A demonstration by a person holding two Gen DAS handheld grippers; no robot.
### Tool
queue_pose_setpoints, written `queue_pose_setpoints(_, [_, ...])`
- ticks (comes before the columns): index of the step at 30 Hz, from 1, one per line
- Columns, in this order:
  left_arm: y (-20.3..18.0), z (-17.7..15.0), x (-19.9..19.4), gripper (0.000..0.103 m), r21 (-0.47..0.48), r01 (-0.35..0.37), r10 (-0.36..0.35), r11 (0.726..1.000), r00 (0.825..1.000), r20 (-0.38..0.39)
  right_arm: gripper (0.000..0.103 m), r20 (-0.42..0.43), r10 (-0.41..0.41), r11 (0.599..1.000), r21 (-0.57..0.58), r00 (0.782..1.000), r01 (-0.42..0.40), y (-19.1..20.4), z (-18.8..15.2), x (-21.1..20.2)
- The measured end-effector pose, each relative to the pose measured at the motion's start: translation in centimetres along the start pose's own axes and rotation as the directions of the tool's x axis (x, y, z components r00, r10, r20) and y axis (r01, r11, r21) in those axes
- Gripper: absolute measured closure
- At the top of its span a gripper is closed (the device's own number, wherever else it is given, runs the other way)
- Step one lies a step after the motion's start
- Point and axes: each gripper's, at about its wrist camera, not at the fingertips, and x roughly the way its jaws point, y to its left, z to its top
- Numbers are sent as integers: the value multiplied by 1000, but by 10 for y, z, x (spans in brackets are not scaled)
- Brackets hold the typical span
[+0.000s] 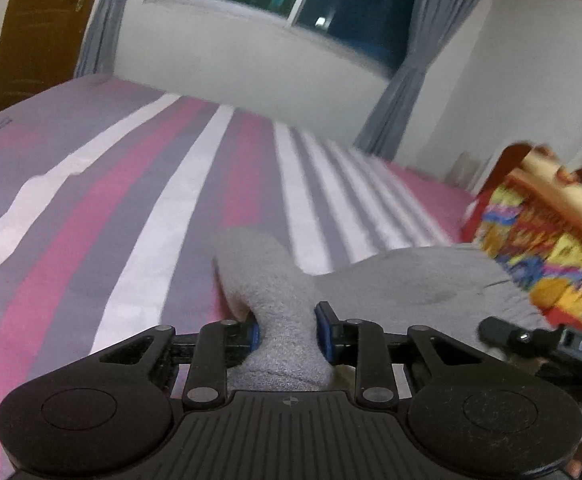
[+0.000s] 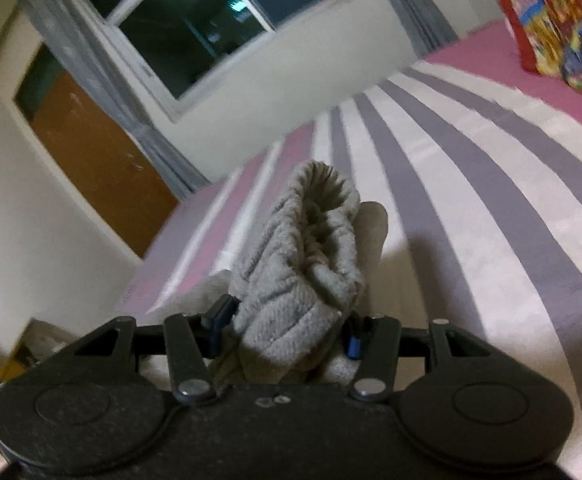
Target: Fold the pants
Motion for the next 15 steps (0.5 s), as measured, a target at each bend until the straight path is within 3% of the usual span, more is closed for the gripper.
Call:
queue_pose_setpoints(3, [8, -24, 25, 74, 11, -61, 62, 998, 993, -104, 42, -79, -95, 995, 35, 992, 98, -23, -12, 20])
queue_pose_setpoints(6, [16, -49, 31, 61, 20, -108, 110, 994, 980, -165, 35, -106, -185, 975, 103, 977, 196, -52, -32, 21])
queue_pose_setpoints(11, [20, -56, 8, 56, 15, -138, 139, 990, 985, -98, 34, -18, -234, 970, 65, 972, 234, -50, -33, -9])
queue_pose_setpoints(13, [14, -50, -5, 56, 22, -134, 134, 991, 990, -40, 43, 44, -237, 971, -11, 971, 237, -31, -26, -20])
queue_pose_setpoints(15, [5, -47, -8, 56, 43, -110, 111, 993, 993, -31, 54, 72, -210, 971, -104, 975, 216, -9, -23, -21])
